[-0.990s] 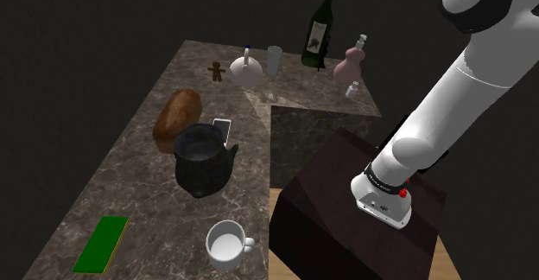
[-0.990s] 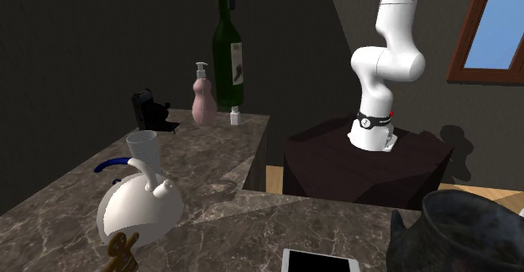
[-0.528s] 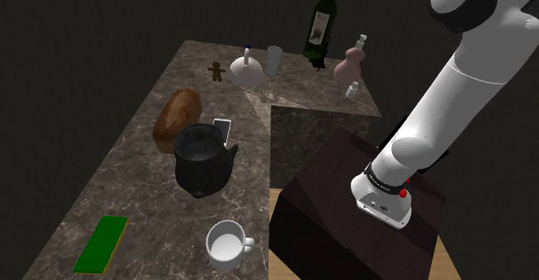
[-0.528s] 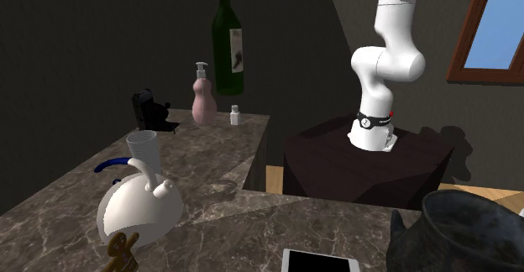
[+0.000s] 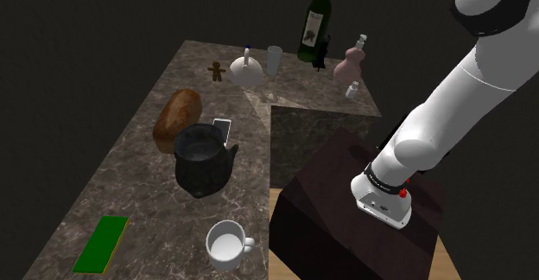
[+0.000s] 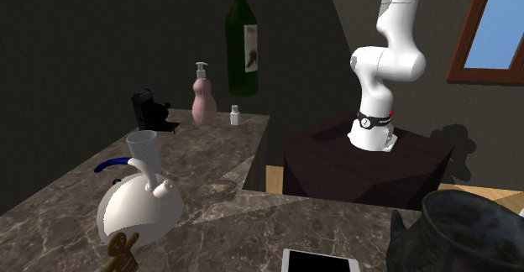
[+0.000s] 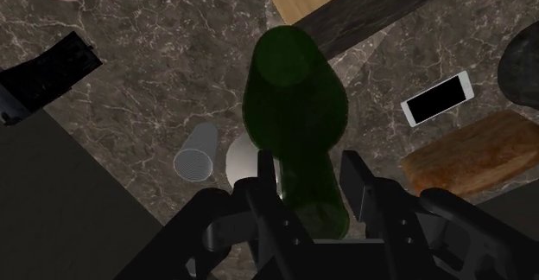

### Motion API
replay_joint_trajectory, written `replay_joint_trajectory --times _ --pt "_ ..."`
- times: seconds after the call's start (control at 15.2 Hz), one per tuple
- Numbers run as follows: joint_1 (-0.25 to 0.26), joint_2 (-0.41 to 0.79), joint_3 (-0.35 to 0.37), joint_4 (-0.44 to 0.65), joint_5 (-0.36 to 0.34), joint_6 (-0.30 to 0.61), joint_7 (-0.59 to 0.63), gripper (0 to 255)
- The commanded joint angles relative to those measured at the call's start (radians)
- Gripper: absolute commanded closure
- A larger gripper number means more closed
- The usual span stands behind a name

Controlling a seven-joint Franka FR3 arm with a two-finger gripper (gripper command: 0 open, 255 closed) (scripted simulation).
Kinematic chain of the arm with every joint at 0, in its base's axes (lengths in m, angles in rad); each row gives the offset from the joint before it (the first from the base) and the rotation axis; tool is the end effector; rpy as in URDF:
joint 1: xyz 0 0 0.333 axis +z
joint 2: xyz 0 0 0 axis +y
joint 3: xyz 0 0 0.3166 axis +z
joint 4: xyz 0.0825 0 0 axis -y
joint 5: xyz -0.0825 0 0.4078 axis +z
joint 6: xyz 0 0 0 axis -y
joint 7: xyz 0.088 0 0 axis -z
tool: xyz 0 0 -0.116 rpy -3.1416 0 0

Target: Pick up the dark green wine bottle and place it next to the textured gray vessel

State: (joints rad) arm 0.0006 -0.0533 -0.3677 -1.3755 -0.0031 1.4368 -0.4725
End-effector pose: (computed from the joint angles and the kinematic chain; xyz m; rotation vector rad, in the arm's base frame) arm 0.5037 -0.2019 0.7267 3.1023 0.1618 0.1679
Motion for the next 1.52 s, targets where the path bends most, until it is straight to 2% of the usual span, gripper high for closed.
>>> replay_joint_trajectory --times 0.0,0.73,1.45 --pt "0.03 -0.056 0.036 -0.066 -0.025 0.014 0.063 255" --pt "0.137 -0.198 0.226 -0.219 -0.059 0.02 0.357 255" --pt "0.233 -0.195 0.411 -0.215 -0.042 0.005 0.637 255"
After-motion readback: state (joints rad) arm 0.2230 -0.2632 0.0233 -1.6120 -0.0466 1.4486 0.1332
